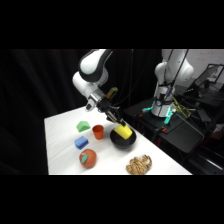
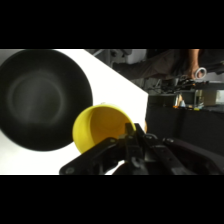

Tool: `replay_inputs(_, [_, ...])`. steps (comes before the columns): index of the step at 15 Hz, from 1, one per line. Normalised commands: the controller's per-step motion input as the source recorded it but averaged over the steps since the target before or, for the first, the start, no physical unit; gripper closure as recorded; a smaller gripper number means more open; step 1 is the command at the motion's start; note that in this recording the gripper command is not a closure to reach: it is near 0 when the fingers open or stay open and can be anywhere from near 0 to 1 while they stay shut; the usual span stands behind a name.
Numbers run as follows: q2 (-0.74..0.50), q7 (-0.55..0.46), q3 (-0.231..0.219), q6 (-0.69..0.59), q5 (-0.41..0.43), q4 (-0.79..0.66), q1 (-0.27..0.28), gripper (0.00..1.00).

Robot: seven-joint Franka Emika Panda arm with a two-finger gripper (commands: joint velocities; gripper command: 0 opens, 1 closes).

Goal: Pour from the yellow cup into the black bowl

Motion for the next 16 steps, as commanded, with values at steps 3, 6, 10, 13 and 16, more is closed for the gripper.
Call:
replay_inputs(3, [-0.49, 0.20, -0.013, 0.68, -0.180, -0.40, 0.205, 0.18])
replay_inputs(6, [-0.47, 0.32, 0.040, 0.66, -0.287, -0.38, 0.200, 0.18])
replay_inputs(10, [-0.34, 0.51, 0.085, 0.60, -0.482, -0.25, 0.211, 0.18])
replay_inputs(13, [-0.15, 0.72, 0.068, 0.49, -0.706, -0.11, 0.214, 0.18])
replay_inputs(16, [0.04, 0.73, 0.029, 0.28, -0.692, 0.03, 0.188, 0.18])
